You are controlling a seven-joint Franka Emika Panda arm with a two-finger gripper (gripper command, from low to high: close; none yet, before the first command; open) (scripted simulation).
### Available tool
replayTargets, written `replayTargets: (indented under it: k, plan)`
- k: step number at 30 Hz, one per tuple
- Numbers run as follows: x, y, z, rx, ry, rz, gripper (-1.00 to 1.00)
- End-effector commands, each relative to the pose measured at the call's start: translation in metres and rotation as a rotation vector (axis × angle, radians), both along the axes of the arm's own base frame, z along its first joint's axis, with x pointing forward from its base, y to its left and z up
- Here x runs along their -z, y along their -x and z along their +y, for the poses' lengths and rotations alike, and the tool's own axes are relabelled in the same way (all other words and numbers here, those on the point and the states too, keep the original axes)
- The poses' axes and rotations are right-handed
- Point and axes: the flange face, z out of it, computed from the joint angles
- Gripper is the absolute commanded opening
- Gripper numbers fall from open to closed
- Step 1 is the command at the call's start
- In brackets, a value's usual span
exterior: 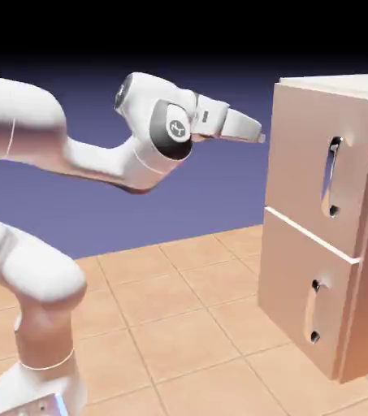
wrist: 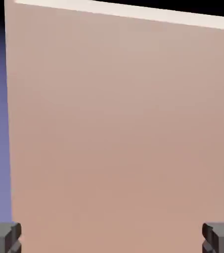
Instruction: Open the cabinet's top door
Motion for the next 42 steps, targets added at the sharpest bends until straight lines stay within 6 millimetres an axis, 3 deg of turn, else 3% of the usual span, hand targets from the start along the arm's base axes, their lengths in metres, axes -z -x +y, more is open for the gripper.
replayTargets:
  k: [1,12,23,35,36,41,42]
  plan:
    - [-0.002,0.001,-0.003,0.000,-0.002,-0.014,1.00]
    - [-0.002,0.001,-0.047,0.011,-0.036,-0.155,1.00]
    - [0.033,-0.021,-0.096,0.027,-0.089,-0.262,1.00]
    - [0.110,-0.065,-0.136,0.028,-0.149,-0.331,1.00]
    - [0.111,-0.065,-0.136,0.028,-0.149,-0.331,1.00]
    - [0.111,-0.115,-0.133,0.028,-0.149,-0.331,1.00]
    - [0.111,-0.115,-0.133,0.028,-0.149,-0.331,-1.00]
